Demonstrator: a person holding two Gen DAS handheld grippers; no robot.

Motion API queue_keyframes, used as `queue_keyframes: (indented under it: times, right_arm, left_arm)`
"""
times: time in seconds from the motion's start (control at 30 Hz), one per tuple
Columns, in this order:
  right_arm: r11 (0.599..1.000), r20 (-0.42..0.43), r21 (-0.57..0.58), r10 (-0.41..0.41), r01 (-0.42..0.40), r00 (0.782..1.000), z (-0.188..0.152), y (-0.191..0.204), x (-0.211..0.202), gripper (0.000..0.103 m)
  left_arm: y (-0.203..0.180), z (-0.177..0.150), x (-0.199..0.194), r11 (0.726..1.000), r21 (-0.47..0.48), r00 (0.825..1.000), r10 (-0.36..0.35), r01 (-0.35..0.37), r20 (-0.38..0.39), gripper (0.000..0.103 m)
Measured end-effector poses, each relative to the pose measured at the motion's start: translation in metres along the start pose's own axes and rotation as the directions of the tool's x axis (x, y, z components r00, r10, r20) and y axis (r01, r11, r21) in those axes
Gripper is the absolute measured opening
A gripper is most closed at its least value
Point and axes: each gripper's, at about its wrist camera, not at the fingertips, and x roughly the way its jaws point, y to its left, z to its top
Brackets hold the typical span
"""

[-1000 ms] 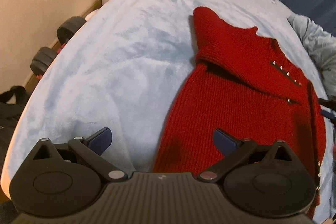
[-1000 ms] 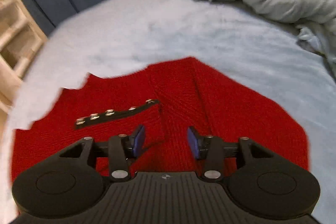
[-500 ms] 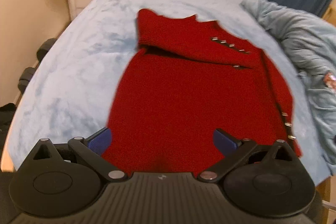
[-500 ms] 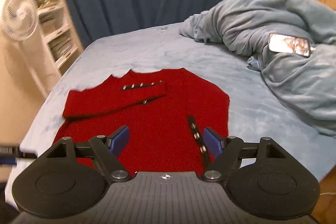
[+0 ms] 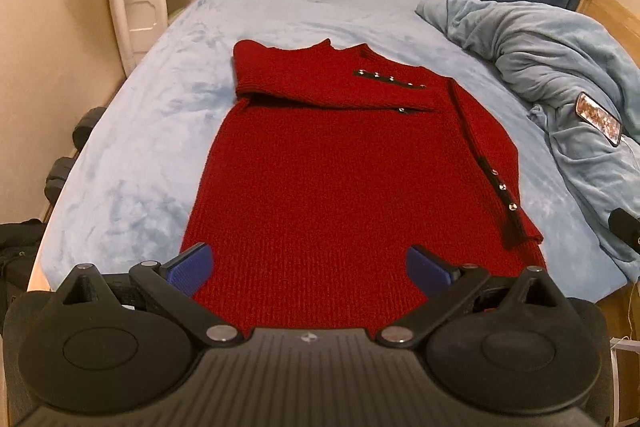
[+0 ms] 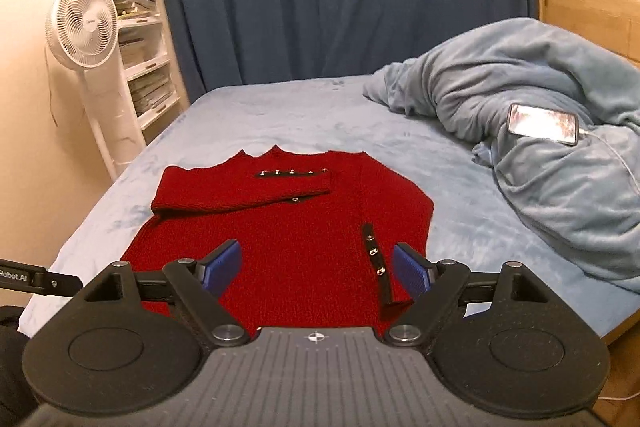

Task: Fold small clothes

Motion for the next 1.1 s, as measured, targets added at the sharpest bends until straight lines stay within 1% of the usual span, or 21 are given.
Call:
queue_keyframes:
  times: [0.07,0.17,0.27,0.33,0.4,0.5,0.53,0.57,0.6,0.63,0.67,0.7,0.73,0.8,0.87,0.9,0.93,1.0,1.1]
  right_arm:
    - [1.000,0.003,0.012,0.005,-0.005,1.000,-0.001,-0.003,-0.003,0.084]
    - [1.000,0.005,0.012,-0.011,0.011,1.000,-0.005,-0.013,0.001,0.085]
    - [0.997,-0.006,-0.005,-0.074,0.074,0.997,-0.009,-0.032,0.021,0.086]
    - [0.995,-0.036,-0.029,-0.100,0.099,0.994,-0.015,-0.048,0.048,0.086]
    - [0.988,-0.078,-0.090,-0.136,0.129,0.988,-0.022,-0.057,0.079,0.086]
    - [0.976,-0.173,-0.189,-0.142,0.109,0.975,-0.037,-0.062,0.135,0.086]
    - [0.973,-0.234,-0.209,-0.149,0.099,0.961,-0.041,-0.063,0.156,0.082]
    - [0.975,-0.306,-0.210,-0.142,0.079,0.941,-0.043,-0.064,0.173,0.076]
    - [0.982,-0.372,-0.182,-0.116,0.050,0.921,-0.044,-0.068,0.190,0.056]
    - [0.989,-0.420,-0.147,-0.094,0.034,0.903,-0.044,-0.073,0.204,0.026]
    - [0.989,-0.443,-0.141,-0.099,0.040,0.891,-0.043,-0.077,0.213,0.013]
    - [0.988,-0.452,-0.143,-0.109,0.049,0.885,-0.038,-0.082,0.218,0.013]
    - [0.993,-0.432,-0.099,-0.094,0.056,0.897,-0.024,-0.093,0.217,0.013]
    - [0.996,-0.352,0.036,-0.064,0.082,0.934,0.012,-0.124,0.206,0.012]
    - [0.980,-0.254,0.173,-0.052,0.099,0.966,0.061,-0.161,0.193,0.012]
    - [0.969,-0.213,0.222,-0.059,0.107,0.975,0.083,-0.177,0.188,0.012]
    - [0.959,-0.177,0.256,-0.079,0.123,0.981,0.103,-0.192,0.185,0.012]
    - [0.943,-0.107,0.296,-0.128,0.155,0.986,0.143,-0.213,0.177,0.012]
    - [0.922,-0.039,0.333,-0.195,0.197,0.980,0.181,-0.231,0.176,0.012]
  left_arm:
    - [-0.004,-0.001,-0.003,1.000,0.008,1.000,0.000,0.000,-0.001,0.103]
    - [-0.009,-0.001,-0.004,1.000,0.022,1.000,0.009,-0.009,-0.002,0.103]
    - [-0.011,0.001,-0.003,0.999,0.032,1.000,0.021,-0.020,-0.005,0.103]
    - [-0.012,0.002,-0.002,0.999,0.030,1.000,0.025,-0.025,-0.007,0.103]
    - [-0.012,0.004,0.001,0.999,0.026,0.999,0.028,-0.028,-0.017,0.103]
    - [-0.013,0.006,0.004,0.999,0.021,0.999,0.035,-0.035,-0.037,0.103]
    - [-0.013,0.006,0.005,0.999,0.021,0.998,0.040,-0.039,-0.039,0.103]
    - [-0.013,0.007,0.005,0.999,0.022,0.998,0.047,-0.046,-0.039,0.103]
    - [-0.012,0.007,0.005,0.998,0.024,0.998,0.054,-0.053,-0.038,0.103]
    - [-0.011,0.008,0.005,0.998,0.024,0.997,0.062,-0.061,-0.038,0.103]
    - [-0.010,0.009,0.005,0.997,0.022,0.997,0.070,-0.070,-0.038,0.103]
    - [-0.008,0.010,0.005,0.997,0.017,0.996,0.078,-0.077,-0.037,0.103]
    - [-0.006,0.011,0.004,0.997,0.011,0.996,0.083,-0.082,-0.035,0.103]
    - [-0.003,0.013,0.007,0.996,0.000,0.995,0.090,-0.090,-0.037,0.103]
    - [-0.002,0.017,0.014,0.996,0.001,0.994,0.094,-0.094,-0.055,0.103]
    - [-0.003,0.019,0.018,0.995,0.004,0.993,0.096,-0.096,-0.066,0.103]
    - [-0.003,0.021,0.022,0.995,0.003,0.992,0.100,-0.100,-0.073,0.103]
    - [-0.002,0.024,0.027,0.995,-0.016,0.992,0.093,-0.095,-0.081,0.103]
    - [0.005,0.028,0.035,0.995,-0.051,0.992,0.075,-0.081,-0.103,0.103]
